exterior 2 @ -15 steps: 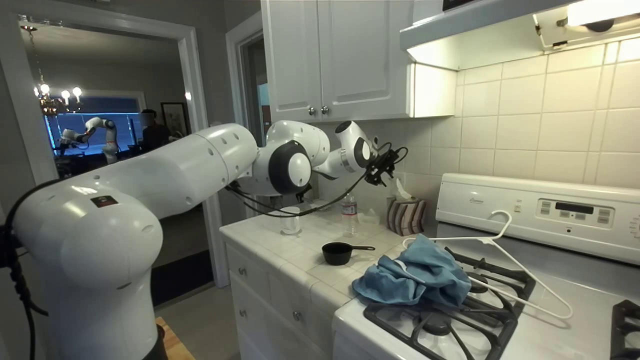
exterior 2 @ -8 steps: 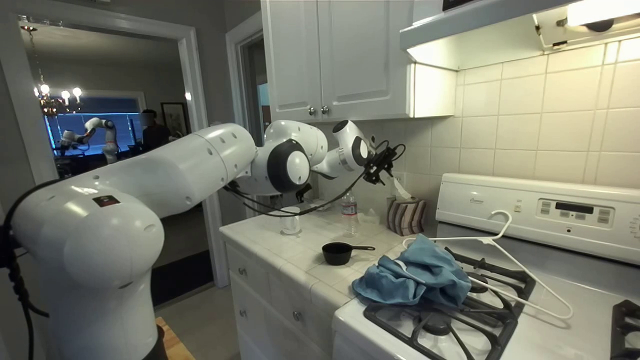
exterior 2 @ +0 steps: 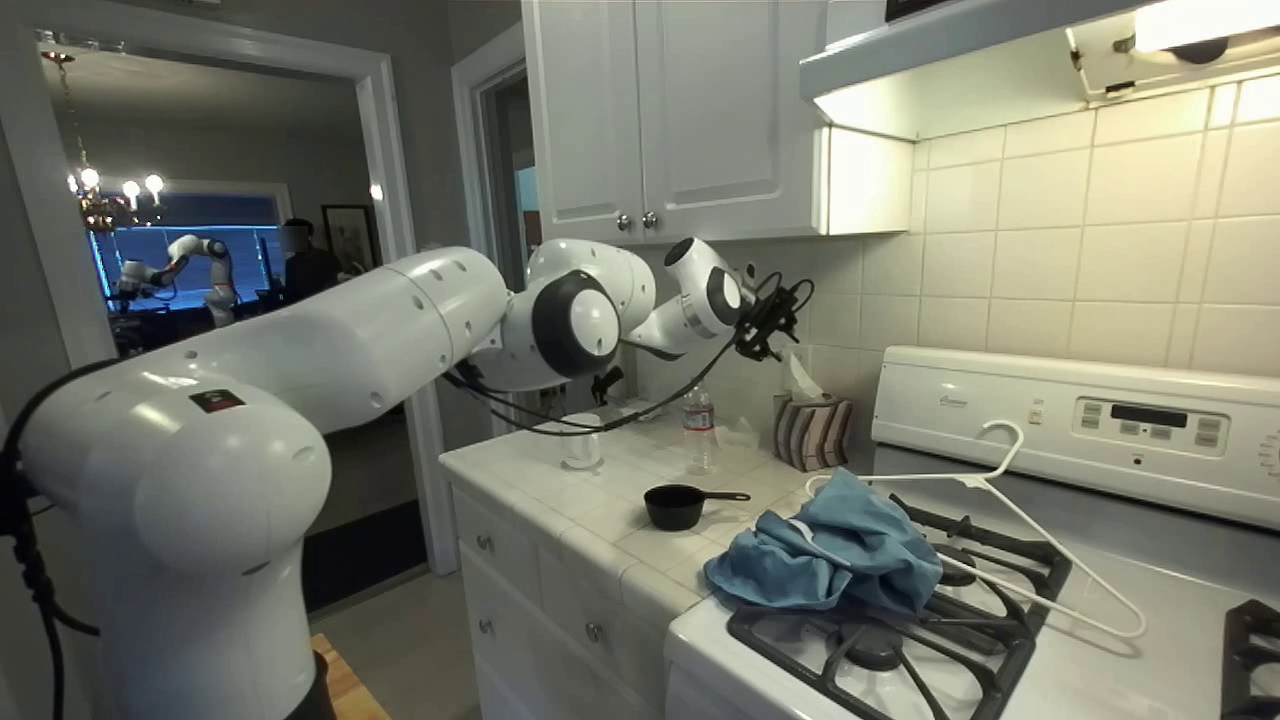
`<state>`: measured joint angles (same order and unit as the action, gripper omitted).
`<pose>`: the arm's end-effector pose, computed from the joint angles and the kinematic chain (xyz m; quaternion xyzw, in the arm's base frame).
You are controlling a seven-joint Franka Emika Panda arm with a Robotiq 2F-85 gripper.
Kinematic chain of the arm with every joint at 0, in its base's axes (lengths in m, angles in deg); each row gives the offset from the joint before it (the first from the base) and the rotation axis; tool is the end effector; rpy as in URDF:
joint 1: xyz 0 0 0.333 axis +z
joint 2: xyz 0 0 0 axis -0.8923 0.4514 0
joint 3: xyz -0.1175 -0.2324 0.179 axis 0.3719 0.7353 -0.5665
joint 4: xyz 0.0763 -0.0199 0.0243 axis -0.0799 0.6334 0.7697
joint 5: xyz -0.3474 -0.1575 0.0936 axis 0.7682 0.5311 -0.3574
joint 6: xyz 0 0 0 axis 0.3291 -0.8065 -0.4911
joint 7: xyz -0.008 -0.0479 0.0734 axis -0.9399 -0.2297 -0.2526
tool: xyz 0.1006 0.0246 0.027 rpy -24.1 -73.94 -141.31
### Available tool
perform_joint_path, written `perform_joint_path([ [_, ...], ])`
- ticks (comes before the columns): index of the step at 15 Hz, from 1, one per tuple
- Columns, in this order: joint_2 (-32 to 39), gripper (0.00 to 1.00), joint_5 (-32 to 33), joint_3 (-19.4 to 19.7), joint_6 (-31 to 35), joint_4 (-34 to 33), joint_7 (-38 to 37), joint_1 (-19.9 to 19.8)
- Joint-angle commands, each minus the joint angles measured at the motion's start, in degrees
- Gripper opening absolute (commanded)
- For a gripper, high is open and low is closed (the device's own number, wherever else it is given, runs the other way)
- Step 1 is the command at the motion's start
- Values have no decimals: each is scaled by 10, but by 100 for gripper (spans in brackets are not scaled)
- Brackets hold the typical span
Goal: Remove one paper towel from the tissue box
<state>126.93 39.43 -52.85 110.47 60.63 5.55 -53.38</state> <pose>0.8530 0.0782 0.3465 0.8022 0.3864 0.3355 0.3076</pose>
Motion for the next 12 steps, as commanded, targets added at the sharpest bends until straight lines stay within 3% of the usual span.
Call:
perform_joint_path([
  [1, 4, 52, 1, 16, 10, -4, -41, 0],
  [8, 12, 53, -23, -17, 19, 5, -62, -34],
  [10, 14, 46, -28, -34, 21, 7, -57, -44],
  [12, 17, 42, -13, -83, 16, 2, -49, -62],
])
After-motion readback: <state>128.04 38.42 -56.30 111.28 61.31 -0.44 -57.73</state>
